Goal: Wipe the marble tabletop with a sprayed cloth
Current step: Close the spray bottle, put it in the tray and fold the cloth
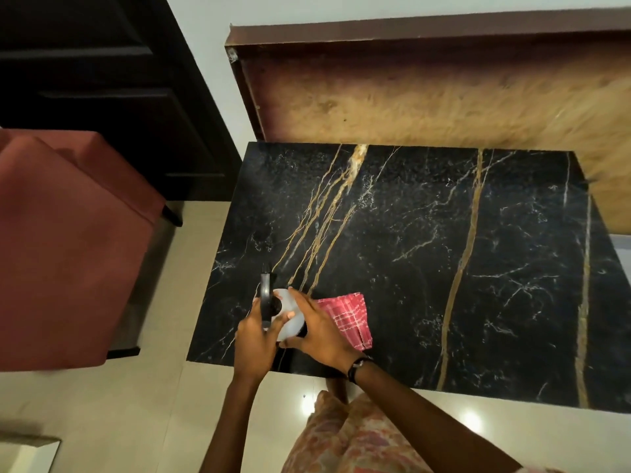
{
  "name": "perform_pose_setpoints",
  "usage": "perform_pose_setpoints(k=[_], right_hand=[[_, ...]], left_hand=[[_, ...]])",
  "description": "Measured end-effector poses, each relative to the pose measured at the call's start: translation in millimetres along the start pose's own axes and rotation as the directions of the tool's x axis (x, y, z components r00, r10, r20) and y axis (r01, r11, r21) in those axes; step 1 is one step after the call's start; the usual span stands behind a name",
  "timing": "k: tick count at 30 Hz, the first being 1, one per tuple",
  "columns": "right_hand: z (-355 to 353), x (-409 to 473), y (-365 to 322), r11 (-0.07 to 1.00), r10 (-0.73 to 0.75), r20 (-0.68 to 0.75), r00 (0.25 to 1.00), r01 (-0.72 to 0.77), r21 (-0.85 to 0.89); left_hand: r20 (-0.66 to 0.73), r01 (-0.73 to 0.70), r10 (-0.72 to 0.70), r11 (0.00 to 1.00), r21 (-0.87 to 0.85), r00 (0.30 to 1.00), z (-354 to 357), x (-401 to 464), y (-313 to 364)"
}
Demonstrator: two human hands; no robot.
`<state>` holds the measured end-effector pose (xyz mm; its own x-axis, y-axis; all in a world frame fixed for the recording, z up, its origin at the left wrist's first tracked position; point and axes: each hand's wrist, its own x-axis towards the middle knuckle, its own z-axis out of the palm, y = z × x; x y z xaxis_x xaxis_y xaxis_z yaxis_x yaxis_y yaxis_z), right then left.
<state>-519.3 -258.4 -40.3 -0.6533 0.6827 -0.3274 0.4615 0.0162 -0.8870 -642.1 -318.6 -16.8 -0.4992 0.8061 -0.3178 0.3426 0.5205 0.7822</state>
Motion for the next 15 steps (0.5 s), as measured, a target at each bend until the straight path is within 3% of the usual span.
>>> perform_pose_setpoints(k=[4,7,11,15], right_hand=[[-35,-5,-2,0.996,-0.025,-0.080,0.996,0.032,0.088],[-73,-14,5,0.990,-0.066,-0.217,0.974,0.092,0.109],[-132,-35,24,0.993,-0.039,-0.438,0.898,0.085,0.086],[-203,-65,59,0.999,0.005,-0.603,0.797,0.028,0.045]], left_hand=[[0.036,-0.074,0.074,0.997,0.013,0.997,14,13,38],[0.064,-0.171,0.166,0.982,0.078,0.984,41,22,77],[0.112,-0.328,0.315,0.936,0.130,0.942,103,19,137],[0.155,-0.385,0.369,0.918,0.097,0.917,186,1,200]])
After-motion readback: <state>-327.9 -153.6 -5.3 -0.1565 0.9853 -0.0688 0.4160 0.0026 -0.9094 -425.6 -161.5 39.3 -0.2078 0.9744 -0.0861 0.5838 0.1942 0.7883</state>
